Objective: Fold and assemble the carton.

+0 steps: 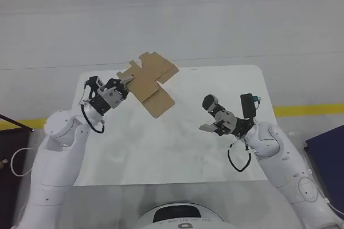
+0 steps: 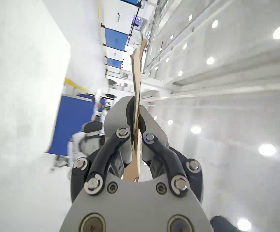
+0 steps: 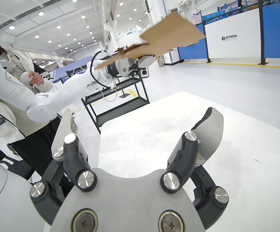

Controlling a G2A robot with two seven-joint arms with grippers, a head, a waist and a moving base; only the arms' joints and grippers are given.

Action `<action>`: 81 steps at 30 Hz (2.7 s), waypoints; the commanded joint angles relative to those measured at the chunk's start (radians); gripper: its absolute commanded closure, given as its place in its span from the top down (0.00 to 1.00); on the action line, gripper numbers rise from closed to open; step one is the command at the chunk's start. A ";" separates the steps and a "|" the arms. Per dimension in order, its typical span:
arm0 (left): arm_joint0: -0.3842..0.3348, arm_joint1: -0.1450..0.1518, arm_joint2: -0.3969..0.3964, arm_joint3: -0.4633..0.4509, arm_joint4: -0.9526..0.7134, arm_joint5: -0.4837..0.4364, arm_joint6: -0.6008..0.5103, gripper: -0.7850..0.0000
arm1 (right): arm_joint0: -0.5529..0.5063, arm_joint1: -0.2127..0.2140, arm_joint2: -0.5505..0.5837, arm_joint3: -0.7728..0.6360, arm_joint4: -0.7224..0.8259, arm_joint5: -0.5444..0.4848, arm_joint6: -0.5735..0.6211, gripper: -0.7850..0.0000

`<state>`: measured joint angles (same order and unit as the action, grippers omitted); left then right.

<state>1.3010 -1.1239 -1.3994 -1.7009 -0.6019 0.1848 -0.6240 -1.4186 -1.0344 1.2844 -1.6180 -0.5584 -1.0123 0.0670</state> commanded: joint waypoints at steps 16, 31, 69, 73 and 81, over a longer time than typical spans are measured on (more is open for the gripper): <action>-0.006 0.001 -0.001 0.108 0.265 -0.557 -0.080 0.00 | 0.014 -0.012 -0.050 0.002 0.081 0.034 -0.029 1.00; -0.049 -0.006 0.046 0.150 0.383 -0.613 -0.023 0.00 | 0.214 -0.079 -0.277 0.144 0.355 0.167 0.047 0.75; -0.049 -0.007 0.050 0.140 0.344 -0.658 -0.034 0.00 | 0.407 -0.186 -0.409 0.388 0.608 0.097 0.144 0.00; -0.049 -0.007 0.050 0.144 0.332 -0.657 -0.033 0.26 | 0.405 -0.191 -0.403 0.390 0.605 0.092 0.148 0.00; -0.035 -0.005 0.001 0.188 0.201 -0.593 -0.011 1.00 | 0.384 -0.183 -0.364 0.430 0.624 0.016 0.199 0.00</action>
<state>1.2634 -1.1300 -1.3886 -1.5221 -0.3780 -0.4242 -0.6365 -1.0320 -1.2196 0.9126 -1.1958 0.0654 -0.9862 0.2622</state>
